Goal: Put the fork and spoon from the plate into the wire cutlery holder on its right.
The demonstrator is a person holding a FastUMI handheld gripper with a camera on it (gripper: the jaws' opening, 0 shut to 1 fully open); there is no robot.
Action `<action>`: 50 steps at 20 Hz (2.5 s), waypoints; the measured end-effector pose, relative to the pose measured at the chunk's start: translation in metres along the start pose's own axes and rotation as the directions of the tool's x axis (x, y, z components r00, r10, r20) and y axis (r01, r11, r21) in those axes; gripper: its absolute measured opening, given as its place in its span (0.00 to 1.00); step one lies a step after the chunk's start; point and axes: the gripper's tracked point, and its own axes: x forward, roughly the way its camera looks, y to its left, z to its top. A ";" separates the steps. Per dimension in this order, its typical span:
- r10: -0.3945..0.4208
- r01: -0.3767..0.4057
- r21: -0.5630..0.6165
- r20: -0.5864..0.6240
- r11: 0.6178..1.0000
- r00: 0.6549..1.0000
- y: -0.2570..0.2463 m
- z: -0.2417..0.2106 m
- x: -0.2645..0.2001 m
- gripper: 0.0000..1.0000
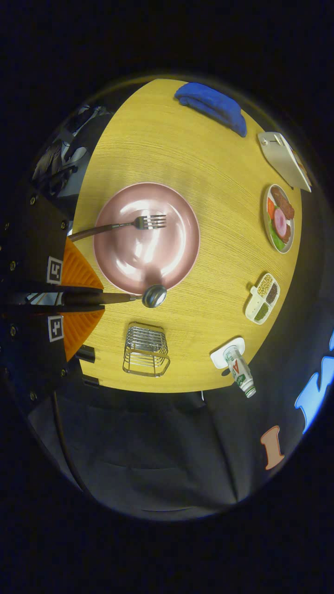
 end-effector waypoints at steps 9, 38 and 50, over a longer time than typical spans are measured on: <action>-0.085 0.083 0.136 0.007 0.987 0.996 -0.081 0.000 -0.010 0.11; 0.017 -0.027 0.187 0.053 0.982 0.998 -0.076 0.009 0.005 0.15; 0.181 -0.182 0.057 0.015 0.982 0.983 0.039 -0.024 0.010 0.15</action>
